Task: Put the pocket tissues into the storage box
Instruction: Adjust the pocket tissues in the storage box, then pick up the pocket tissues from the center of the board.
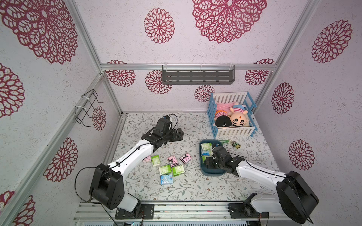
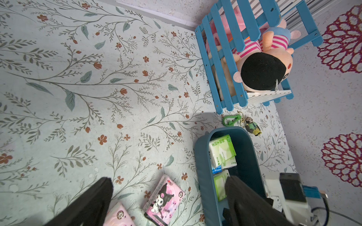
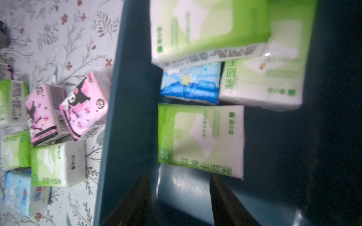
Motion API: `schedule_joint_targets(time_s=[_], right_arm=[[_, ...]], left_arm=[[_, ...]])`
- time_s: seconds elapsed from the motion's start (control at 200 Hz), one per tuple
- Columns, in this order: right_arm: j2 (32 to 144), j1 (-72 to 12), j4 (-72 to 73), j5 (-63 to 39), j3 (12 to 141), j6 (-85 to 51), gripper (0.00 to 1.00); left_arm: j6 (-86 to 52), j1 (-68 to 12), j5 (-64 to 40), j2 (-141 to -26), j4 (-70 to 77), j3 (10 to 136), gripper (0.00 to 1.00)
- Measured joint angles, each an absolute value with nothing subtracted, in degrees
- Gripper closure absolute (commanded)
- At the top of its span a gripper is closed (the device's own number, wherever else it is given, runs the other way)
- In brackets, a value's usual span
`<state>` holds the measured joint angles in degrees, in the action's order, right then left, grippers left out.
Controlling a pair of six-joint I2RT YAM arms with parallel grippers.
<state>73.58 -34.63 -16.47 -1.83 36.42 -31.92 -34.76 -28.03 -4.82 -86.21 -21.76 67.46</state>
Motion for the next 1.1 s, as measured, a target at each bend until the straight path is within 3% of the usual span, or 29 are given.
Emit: schedule_joint_targets(time_s=[0.18,0.41,0.67,0.861,1.101], right_arm=[[67.37,-35.20,-18.65,-1.83,36.51,-31.46,0.39],[66.92,-36.25,-18.83,-1.45,42.11,-30.59,0.34],[83.44,-43.64,-12.27,-3.38,53.32,-28.49,0.22],[99.57,-47.51,-10.74,-5.43,63.88,-26.41,0.22],[109.38,-49.17,-11.92,-7.62,73.25,-23.51,0.23]], left_arm=[[-35.90,-26.41,-4.80,-86.19,-21.58,67.37,0.03],[-38.57,-16.71,-4.99,-84.09,-21.74,64.40,0.03],[-38.46,-8.91,-5.48,-75.99,-23.51,59.29,0.03],[-38.63,-0.73,-6.83,-72.29,-25.98,55.02,0.03],[-38.63,-0.12,-9.63,-69.32,-27.97,53.30,0.03]])
